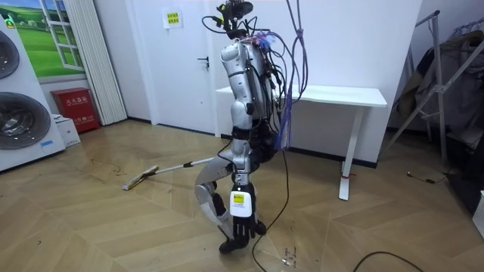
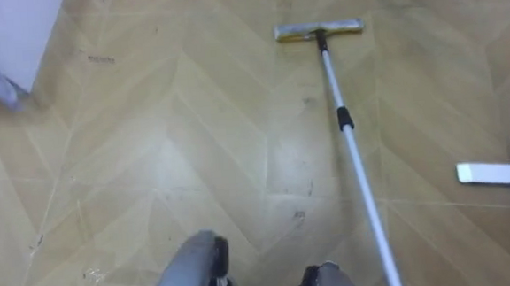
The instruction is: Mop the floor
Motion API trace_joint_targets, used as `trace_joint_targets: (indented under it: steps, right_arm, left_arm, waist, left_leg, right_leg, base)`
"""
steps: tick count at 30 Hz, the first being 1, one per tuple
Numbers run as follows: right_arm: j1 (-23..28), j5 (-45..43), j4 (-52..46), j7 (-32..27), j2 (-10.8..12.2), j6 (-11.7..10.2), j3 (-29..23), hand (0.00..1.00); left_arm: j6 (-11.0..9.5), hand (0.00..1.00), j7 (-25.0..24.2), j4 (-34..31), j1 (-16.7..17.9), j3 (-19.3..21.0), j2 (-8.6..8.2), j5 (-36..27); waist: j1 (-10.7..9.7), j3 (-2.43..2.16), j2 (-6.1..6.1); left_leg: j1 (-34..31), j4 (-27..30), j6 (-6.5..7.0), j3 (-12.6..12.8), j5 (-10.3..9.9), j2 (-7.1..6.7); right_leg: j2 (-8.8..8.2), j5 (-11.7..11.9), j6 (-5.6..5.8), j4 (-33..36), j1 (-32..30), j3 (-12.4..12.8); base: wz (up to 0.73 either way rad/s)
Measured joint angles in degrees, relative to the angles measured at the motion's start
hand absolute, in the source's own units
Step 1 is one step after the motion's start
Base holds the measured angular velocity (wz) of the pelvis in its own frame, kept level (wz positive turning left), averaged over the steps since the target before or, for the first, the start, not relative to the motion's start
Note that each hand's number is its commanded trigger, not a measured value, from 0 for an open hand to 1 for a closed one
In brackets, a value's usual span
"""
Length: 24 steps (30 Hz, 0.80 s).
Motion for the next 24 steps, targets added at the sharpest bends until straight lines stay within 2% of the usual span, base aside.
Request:
trace_joint_targets:
  steps: [1,2,3,4,5,6,7,8,9,10,11,12,13,15,16,17,18,19,20,21,22,23,24]
  right_arm:
    - [-1.6,0.5,0.1,1.4,-0.2,-0.9,0.1,1.00]
    - [-2.0,1.4,0.1,1.8,-0.2,-1.5,0.4,1.00]
    - [-1.8,4.3,0.2,2.5,-0.4,-2.3,2.2,1.00]
    - [-0.7,6.1,0.3,2.9,-0.9,-2.4,2.8,1.00]
    - [0.1,6.8,0.2,3.0,-1.2,-2.4,3.4,1.00]
    - [2.0,7.6,0.3,3.2,-1.9,-2.4,4.0,1.00]
    - [4.1,8.2,0.4,3.7,-3.0,-2.5,4.2,1.00]
    - [5.2,8.1,0.8,3.9,-3.5,-2.6,4.0,1.00]
    - [7.3,7.4,2.2,4.2,-4.8,-2.5,3.6,1.00]
    - [9.9,7.1,3.1,3.8,-6.1,-2.4,3.8,1.00]
    - [11.5,7.3,3.3,3.7,-6.6,-2.3,4.0,1.00]
    - [15.0,7.5,3.4,3.3,-6.7,-2.1,4.2,1.00]
    - [17.2,7.8,3.3,3.3,-6.3,-1.2,4.6,1.00]
    - [18.5,8.4,3.3,3.3,-4.1,-0.5,4.7,1.00]
    - [18.9,8.6,3.3,3.1,-2.3,-0.5,4.6,1.00]
    - [19.0,8.7,3.3,3.0,-1.4,-0.5,4.6,1.00]
    - [19.1,8.7,3.3,2.9,-0.1,-0.4,4.3,1.00]
    - [19.3,8.7,3.3,3.0,0.6,-0.3,4.3,1.00]
    - [19.3,8.7,3.3,3.0,0.8,-0.2,4.3,1.00]
    - [18.8,8.7,3.3,2.9,0.8,0.4,4.2,1.00]
    - [18.5,8.7,3.3,2.9,0.8,1.1,4.1,1.00]
    - [18.0,8.7,3.4,2.8,0.7,1.6,4.1,1.00]
    - [15.9,8.3,3.6,2.7,0.2,2.4,3.8,1.00]
  left_arm:
    - [-1.0,0.00,-0.2,0.0,-0.1,0.0,0.63,0.1]
    - [-1.3,0.00,-0.6,0.1,0.0,0.1,1.01,0.3]
    - [-1.6,0.00,-1.6,0.0,0.0,0.1,1.66,0.8]
    - [-1.7,0.00,-2.8,-0.2,0.0,0.1,1.88,1.4]
    - [-1.6,0.00,-3.3,-0.4,0.0,0.2,1.89,1.7]
    - [-1.4,0.00,-4.8,-0.4,0.2,0.1,1.80,2.9]
    - [-0.9,0.00,-6.2,-0.3,-0.1,0.2,1.77,3.7]
    - [-0.6,0.00,-6.7,-0.2,-0.4,0.3,1.78,4.4]
    - [-0.5,0.00,-7.5,-0.2,-0.8,0.8,1.72,5.1]
    - [-0.5,0.00,-7.6,0.1,-1.1,0.9,1.76,5.2]
    - [-0.4,0.00,-7.6,0.2,-1.6,1.1,1.80,5.2]
    - [-0.6,0.00,-7.3,0.0,-2.2,1.3,2.01,5.2]
    - [-1.0,0.00,-6.9,-0.5,-2.3,1.3,2.38,5.3]
    - [-1.4,0.00,-5.9,-0.7,-3.1,1.3,2.59,5.4]
    - [-1.6,0.00,-5.6,-1.5,-3.2,1.3,2.49,5.7]
    - [-1.8,0.00,-5.6,-1.7,-3.3,1.3,2.38,5.8]
    - [-1.8,0.00,-5.7,-1.7,-3.2,1.4,2.07,6.6]
    - [-1.7,0.00,-5.7,-1.7,-2.8,1.3,1.67,7.2]
    - [-1.4,0.00,-5.7,-1.7,-2.6,1.3,1.49,7.5]
    - [-0.5,0.00,-5.7,-1.7,-2.3,1.3,1.17,8.0]
    - [0.5,0.00,-5.6,-1.8,-2.0,1.3,1.03,8.0]
    - [0.8,0.00,-5.6,-2.1,-1.6,1.3,1.07,7.9]
    - [1.3,0.00,-5.5,-2.6,-1.3,1.3,1.16,7.8]
  waist:
    - [0.5,0.07,-0.51]
    - [0.5,-0.02,-0.89]
    - [0.5,-0.05,-1.22]
    - [0.1,-0.11,-0.81]
    - [0.1,-0.34,-0.35]
    - [-0.2,-0.65,1.06]
    - [-0.7,-0.71,1.88]
    - [-1.1,-0.87,2.27]
    - [-2.0,-1.28,3.02]
    - [-3.2,-1.44,3.93]
    - [-3.9,-1.49,4.33]
    - [-4.8,-1.70,5.30]
    - [-5.3,-2.07,6.08]
    - [-6.5,-2.02,7.17]
    - [-7.7,-1.95,7.50]
    - [-7.9,-1.91,7.50]
    - [-8.3,-1.89,7.46]
    - [-8.4,-1.84,7.39]
    - [-8.4,-1.80,7.31]
    - [-8.4,-1.68,7.21]
    - [-8.2,-1.59,6.82]
    - [-8.0,-1.66,6.36]
    - [-7.5,-1.34,5.84]
  left_leg:
    - [-0.6,-2.1,0.55,1.3,-3.0,-0.15]
    - [-0.1,-5.2,0.41,1.8,-4.4,-0.18]
    - [2.6,-14.4,0.17,2.5,-6.8,-0.34]
    - [6.4,-25.8,0.10,2.6,-8.5,-0.91]
    - [8.1,-30.6,0.38,2.7,-9.2,-0.85]
    - [11.1,-36.8,0.61,2.7,-10.6,-0.63]
    - [12.3,-38.6,3.08,3.5,-14.3,-1.14]
    - [12.4,-38.6,4.63,4.0,-15.3,-1.21]
    - [13.0,-38.6,6.98,5.6,-17.2,-1.64]
    - [14.0,-37.9,8.37,6.3,-19.5,-3.10]
    - [14.5,-37.3,9.04,6.4,-20.6,-4.05]
    - [15.8,-35.6,9.63,6.2,-23.0,-5.05]
    - [17.0,-34.7,10.39,6.0,-25.2,-5.23]
    - [18.8,-34.9,10.96,5.9,-27.0,-4.93]
    - [19.8,-35.7,11.14,5.9,-27.6,-4.96]
    - [20.4,-36.2,11.17,5.9,-27.9,-4.97]
    - [21.6,-37.2,10.96,5.8,-28.8,-5.00]
    - [23.3,-38.2,10.68,5.8,-29.6,-5.01]
    - [24.2,-38.5,10.54,5.8,-30.2,-5.00]
    - [26.3,-38.9,10.03,5.3,-31.5,-5.05]
    - [28.6,-38.9,9.34,5.1,-32.8,-5.10]
    - [29.4,-38.4,8.75,5.2,-33.2,-5.04]
    - [29.5,-34.3,7.23,5.4,-32.7,-4.42]
  right_leg:
    - [0.10,-0.3,0.42,-0.2,0.2,0.4]
    - [0.24,-0.5,0.75,-0.3,0.3,0.7]
    - [0.38,-1.0,1.57,-0.4,1.1,0.9]
    - [0.87,-2.0,2.28,-0.5,2.2,0.8]
    - [1.44,-2.5,2.47,-0.5,2.6,0.8]
    - [1.68,-3.6,3.06,-0.4,3.6,0.7]
    - [1.20,-4.5,3.77,-0.6,4.5,0.7]
    - [0.74,-4.6,3.82,-0.8,4.9,0.7]
    - [-0.73,-4.5,4.96,-1.2,5.9,0.9]
    - [-1.45,-3.8,5.90,2.0,5.6,2.9]
    - [-1.76,-2.1,6.38,5.2,4.7,4.2]
    - [-1.53,3.5,7.51,12.0,1.8,6.9]
    - [-0.51,7.7,7.85,16.6,-0.9,8.7]
    - [0.57,7.7,8.12,16.6,-5.3,9.1]
    - [1.25,7.5,8.46,12.1,-7.7,8.8]
    - [1.66,7.5,8.47,8.7,-8.6,8.9]
    - [2.56,7.6,8.35,1.4,-9.8,8.4]
    - [2.86,8.4,7.34,-5.4,-9.9,7.2]
    - [3.01,9.1,6.65,-8.1,-9.9,6.3]
    - [3.25,11.4,5.12,-11.6,-9.3,4.6]
    - [3.26,12.2,4.22,-11.4,-7.8,3.9]
    - [3.18,12.2,4.18,-10.9,-6.7,3.9]
    - [3.16,11.1,3.81,-9.7,-5.4,3.6]
  base:
    - [0.00]
    - [0.30]
    - [0.51]
    - [0.52]
    - [0.43]
    - [0.30]
    - [0.28]
    - [0.32]
    - [0.39]
    - [0.45]
    - [0.45]
    - [0.17]
    - [0.00]
    - [-0.16]
    - [-0.10]
    - [-0.19]
    - [-0.22]
    - [-0.20]
    - [-0.08]
    - [0.07]
    - [0.09]
    - [0.06]
    - [-0.15]
